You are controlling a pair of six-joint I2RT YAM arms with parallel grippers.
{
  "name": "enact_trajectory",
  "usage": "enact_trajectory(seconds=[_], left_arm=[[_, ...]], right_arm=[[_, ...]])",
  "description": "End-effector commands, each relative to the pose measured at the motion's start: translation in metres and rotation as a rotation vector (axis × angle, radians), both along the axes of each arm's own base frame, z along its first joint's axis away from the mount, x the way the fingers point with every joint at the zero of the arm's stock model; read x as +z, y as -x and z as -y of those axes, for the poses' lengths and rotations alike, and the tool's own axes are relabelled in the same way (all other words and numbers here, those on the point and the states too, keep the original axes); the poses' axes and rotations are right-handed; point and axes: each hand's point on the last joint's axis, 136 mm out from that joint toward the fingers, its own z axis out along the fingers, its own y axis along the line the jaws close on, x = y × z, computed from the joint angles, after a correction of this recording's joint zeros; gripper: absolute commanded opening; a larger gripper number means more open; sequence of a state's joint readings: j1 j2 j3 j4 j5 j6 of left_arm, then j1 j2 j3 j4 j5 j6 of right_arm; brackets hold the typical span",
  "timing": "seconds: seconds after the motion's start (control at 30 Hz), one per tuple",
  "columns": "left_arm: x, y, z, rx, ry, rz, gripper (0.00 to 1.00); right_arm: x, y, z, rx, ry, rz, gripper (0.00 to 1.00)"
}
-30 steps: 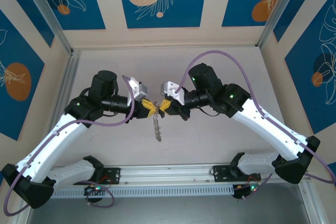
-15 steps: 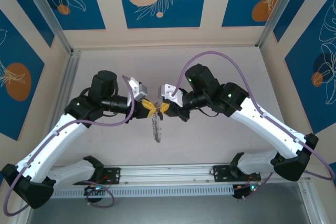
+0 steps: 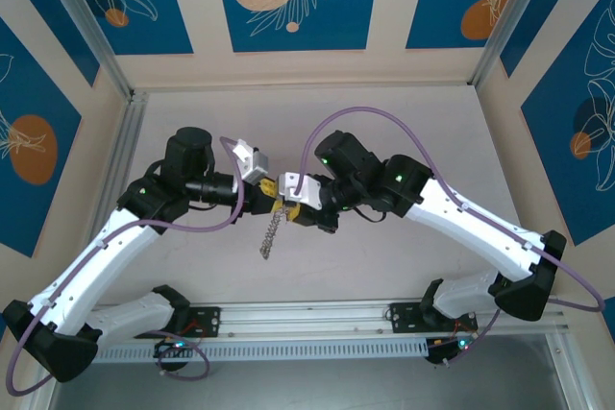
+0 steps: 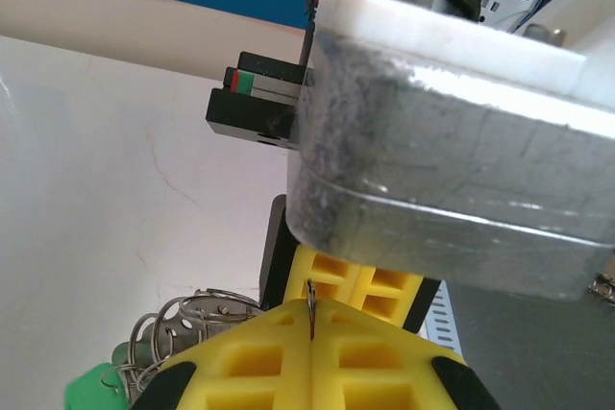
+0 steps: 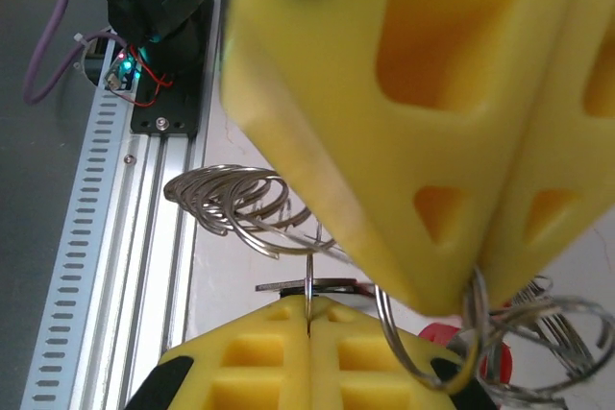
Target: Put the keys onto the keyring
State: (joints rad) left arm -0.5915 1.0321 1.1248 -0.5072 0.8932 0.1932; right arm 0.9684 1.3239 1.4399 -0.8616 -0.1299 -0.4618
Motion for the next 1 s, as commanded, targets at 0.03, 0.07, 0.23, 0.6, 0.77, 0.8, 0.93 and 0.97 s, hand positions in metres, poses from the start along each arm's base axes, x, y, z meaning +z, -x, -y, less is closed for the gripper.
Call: enact_trajectory(seconds=[0.03, 0.07, 0.23, 0.6, 0.77, 0.8, 0.93, 0.97], left_arm=[[0.022, 0.012, 0.001, -0.054, 0.062, 0.062, 0.0], [0.021, 0.012, 0.001, -0.053, 0.06, 0.061, 0.0], [0.02, 0.012, 0.0, -0.051, 0.058, 0.059, 0.0], [0.022, 0.014, 0.0, -0.057, 0.064, 0.058, 0.0], [0.021, 0.013, 0.0, -0.058, 0.063, 0.057, 0.0], [0.022, 0.014, 0.0, -0.059, 0.063, 0.058, 0.0], [0.022, 0.014, 0.0, -0.061, 0.064, 0.057, 0.0], [0.022, 0.014, 0.0, -0.061, 0.064, 0.056, 0.0]], right_arm=[[0.019, 0.003, 0.003, 0.006, -0.059, 0.022, 0.0], [0.021, 0.003, 0.004, 0.005, -0.075, 0.018, 0.0], [0.037, 0.007, 0.012, -0.006, -0.179, 0.001, 0.0], [0.051, 0.002, 0.018, -0.062, -0.334, -0.097, 0.0], [0.052, 0.002, 0.014, -0.048, -0.346, -0.115, 0.0], [0.052, 0.002, 0.013, -0.047, -0.352, -0.115, 0.0], [0.052, 0.0, 0.012, -0.052, -0.357, -0.125, 0.0], [0.051, -0.001, 0.012, -0.056, -0.354, -0.124, 0.0]])
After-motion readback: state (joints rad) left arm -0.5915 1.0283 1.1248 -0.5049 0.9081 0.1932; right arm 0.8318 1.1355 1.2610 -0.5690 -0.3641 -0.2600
